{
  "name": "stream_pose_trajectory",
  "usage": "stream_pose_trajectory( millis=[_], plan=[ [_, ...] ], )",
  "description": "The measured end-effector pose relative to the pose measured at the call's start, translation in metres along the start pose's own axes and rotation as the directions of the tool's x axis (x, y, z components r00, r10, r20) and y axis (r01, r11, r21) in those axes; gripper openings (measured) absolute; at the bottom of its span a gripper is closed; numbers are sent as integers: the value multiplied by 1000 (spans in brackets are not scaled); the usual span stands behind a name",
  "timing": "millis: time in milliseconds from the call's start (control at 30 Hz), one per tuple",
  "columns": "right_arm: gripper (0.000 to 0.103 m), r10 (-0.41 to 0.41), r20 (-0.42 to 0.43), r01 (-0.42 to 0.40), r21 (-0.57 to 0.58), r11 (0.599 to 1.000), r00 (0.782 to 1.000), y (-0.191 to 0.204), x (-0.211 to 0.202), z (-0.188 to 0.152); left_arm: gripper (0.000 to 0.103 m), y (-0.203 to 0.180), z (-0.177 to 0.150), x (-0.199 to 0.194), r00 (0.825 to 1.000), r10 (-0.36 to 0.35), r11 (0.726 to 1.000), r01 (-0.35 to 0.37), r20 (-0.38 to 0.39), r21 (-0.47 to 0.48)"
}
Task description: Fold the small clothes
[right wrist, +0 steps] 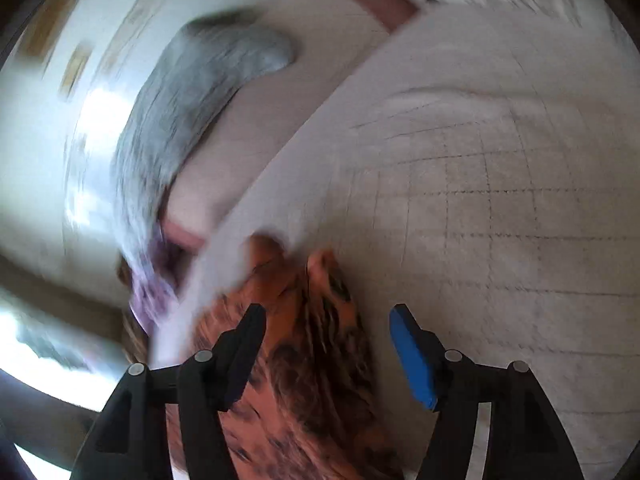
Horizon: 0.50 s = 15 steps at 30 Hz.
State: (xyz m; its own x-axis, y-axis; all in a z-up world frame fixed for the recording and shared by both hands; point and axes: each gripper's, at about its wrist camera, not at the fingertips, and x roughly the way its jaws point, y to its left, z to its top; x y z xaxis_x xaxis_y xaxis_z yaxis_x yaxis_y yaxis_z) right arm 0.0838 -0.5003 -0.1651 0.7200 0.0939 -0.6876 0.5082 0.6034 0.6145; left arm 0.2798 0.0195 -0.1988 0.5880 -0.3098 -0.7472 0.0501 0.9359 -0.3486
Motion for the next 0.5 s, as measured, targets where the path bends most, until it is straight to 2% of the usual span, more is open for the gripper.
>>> stream_pose_trajectory(
  millis=[67, 100, 167, 200, 267, 300, 333, 367, 433, 500],
  plan=[
    [68, 10, -29, -14, -142, 990, 1000, 31, -2, -16, 52, -14, -24, 6, 999, 22, 999, -22, 24, 30],
    [68, 16, -61, -28, -196, 980, 998, 50, 5, -24, 52, -23, -32, 15, 998, 61, 997, -61, 8, 50],
    [65, 16, -129, -52, -279, 959, 992, 88, 28, -38, 52, -32, -39, 33, 993, 94, 988, -86, -67, 126],
    [64, -5, -136, -38, -309, 950, 991, 102, 39, -42, 52, -35, -40, 37, 990, 115, 982, -102, -76, 161],
    [60, -84, -93, 47, -346, 937, 992, 114, 61, -45, 52, -37, -37, 48, 979, 189, 954, -164, -80, 250],
    [51, -180, -72, 143, -362, 921, 981, 112, 82, -42, 53, -36, -34, 50, 977, 190, 952, -160, -95, 262],
    [44, -272, -84, 225, -361, 905, 959, 102, 101, -37, 53, -32, -26, 49, 980, 169, 961, -140, -106, 239],
    [43, -324, -104, 271, -350, 897, 940, 98, 116, -34, 53, -29, -21, 48, 981, 164, 965, -137, -104, 223],
    [44, -336, -42, 297, -374, 879, 941, 122, 110, -34, 53, -24, -9, 42, 983, 177, 963, -161, -58, 216],
    [44, -233, -20, 200, -450, 871, 972, 173, 109, -45, 53, -20, -3, 38, 977, 212, 950, -204, -11, 234]
  ],
)
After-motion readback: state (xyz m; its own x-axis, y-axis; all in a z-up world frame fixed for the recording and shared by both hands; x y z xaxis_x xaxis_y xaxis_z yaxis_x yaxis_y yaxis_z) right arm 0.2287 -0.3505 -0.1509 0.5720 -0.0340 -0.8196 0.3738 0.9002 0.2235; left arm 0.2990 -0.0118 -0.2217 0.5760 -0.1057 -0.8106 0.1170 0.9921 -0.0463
